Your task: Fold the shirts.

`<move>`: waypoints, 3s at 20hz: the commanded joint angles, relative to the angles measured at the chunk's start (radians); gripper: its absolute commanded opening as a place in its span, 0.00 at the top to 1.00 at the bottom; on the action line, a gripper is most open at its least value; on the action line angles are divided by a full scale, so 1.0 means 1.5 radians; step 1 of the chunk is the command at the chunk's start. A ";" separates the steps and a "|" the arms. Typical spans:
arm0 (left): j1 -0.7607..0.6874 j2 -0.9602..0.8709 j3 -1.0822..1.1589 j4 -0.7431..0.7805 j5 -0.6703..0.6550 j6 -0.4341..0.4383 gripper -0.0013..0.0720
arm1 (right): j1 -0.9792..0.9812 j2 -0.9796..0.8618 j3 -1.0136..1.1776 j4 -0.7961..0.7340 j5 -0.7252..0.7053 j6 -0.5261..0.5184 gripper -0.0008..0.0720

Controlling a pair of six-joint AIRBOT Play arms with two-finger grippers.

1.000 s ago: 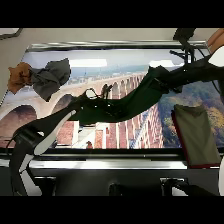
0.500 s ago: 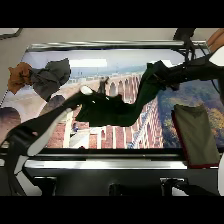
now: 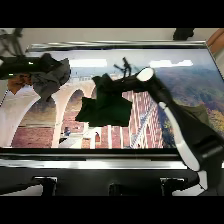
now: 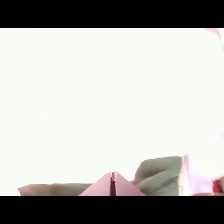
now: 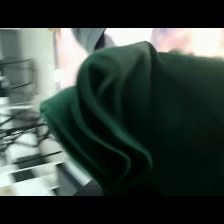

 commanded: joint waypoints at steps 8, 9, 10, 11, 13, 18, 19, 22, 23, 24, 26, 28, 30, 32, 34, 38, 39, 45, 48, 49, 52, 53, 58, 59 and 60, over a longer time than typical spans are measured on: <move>0.045 0.105 0.000 0.118 -0.037 0.005 0.93 | -0.060 -0.053 0.001 -0.090 0.103 0.019 0.05; 0.045 0.105 0.000 0.123 -0.037 0.005 0.93 | -0.096 -0.025 0.001 -0.205 0.164 0.050 0.05; 0.045 0.105 0.000 0.125 -0.037 0.006 0.93 | -0.129 -0.002 0.001 -0.323 0.224 0.080 0.05; 0.045 0.105 0.000 0.125 -0.037 0.005 0.93 | -0.162 0.012 -0.003 -0.447 0.291 0.103 0.06; 0.045 0.105 0.000 0.125 -0.038 0.005 0.93 | -0.211 0.016 -0.054 -0.528 0.374 0.127 0.06; 0.045 0.105 0.000 0.124 -0.042 -0.003 0.93 | -0.193 -0.009 -0.218 -0.210 0.094 0.046 0.07; 0.045 0.105 0.000 0.124 -0.049 -0.003 0.93 | -0.180 -0.025 -0.218 -0.195 0.073 0.047 0.07; 0.045 0.105 0.000 0.124 -0.052 -0.003 0.93 | -0.159 -0.062 -0.218 -0.100 0.066 0.020 0.49; 0.045 0.104 0.000 0.124 -0.052 -0.003 0.93 | -0.159 -0.062 -0.218 -0.067 0.074 -0.018 0.73; 0.045 0.103 0.000 0.124 -0.052 -0.003 0.93 | -0.165 -0.059 -0.212 -0.046 0.088 -0.047 0.93; 0.044 0.101 0.000 0.124 -0.052 -0.003 0.93 | -0.192 -0.037 -0.179 -0.046 0.129 -0.086 0.94; 0.044 0.101 0.000 0.124 -0.052 -0.002 0.93 | -0.246 0.009 -0.130 -0.085 0.176 -0.085 0.94; 0.044 0.100 0.000 0.124 -0.052 -0.002 0.93 | -0.323 0.064 -0.083 -0.142 0.220 -0.043 0.94; 0.044 0.100 0.000 0.124 -0.052 0.001 0.93 | -0.423 0.129 -0.053 -0.194 0.253 -0.012 0.94; 0.044 0.100 0.000 0.125 -0.052 0.003 0.93 | -0.524 0.182 -0.037 -0.215 0.288 0.024 0.94; 0.037 0.100 0.000 0.124 -0.052 0.003 0.93 | -0.686 0.276 -0.035 -0.217 0.335 0.056 0.94; 0.035 0.100 0.000 0.124 -0.050 0.003 0.93 | -0.716 0.292 -0.035 -0.222 0.348 0.070 0.94; 0.031 0.100 0.000 0.125 -0.034 0.012 0.93 | -0.855 0.351 -0.035 -0.224 0.477 0.115 0.94; 0.031 0.100 0.000 0.125 -0.034 0.024 0.93 | -0.916 0.377 -0.035 -0.295 0.511 0.148 0.94; 0.031 0.100 0.000 0.125 -0.035 0.024 0.93 | -0.934 0.381 -0.035 -0.327 0.514 0.173 0.94; 0.031 0.100 0.000 0.125 -0.037 0.038 0.93 | -0.940 0.384 -0.048 -0.463 0.528 0.182 0.94; 0.031 0.100 0.000 0.125 -0.037 0.038 0.93 | -0.939 0.390 -0.075 -0.511 0.534 0.183 0.94; 0.031 0.100 0.000 0.125 -0.037 0.038 0.93 | -0.939 0.487 -0.387 -0.609 0.444 0.206 0.94; 0.030 0.100 0.000 0.125 -0.037 0.038 0.93 | -0.939 0.501 -0.455 -0.603 0.413 0.215 0.94; 0.028 0.100 0.000 0.125 -0.037 0.038 0.93 | -0.939 0.506 -0.504 -0.594 0.391 0.217 0.94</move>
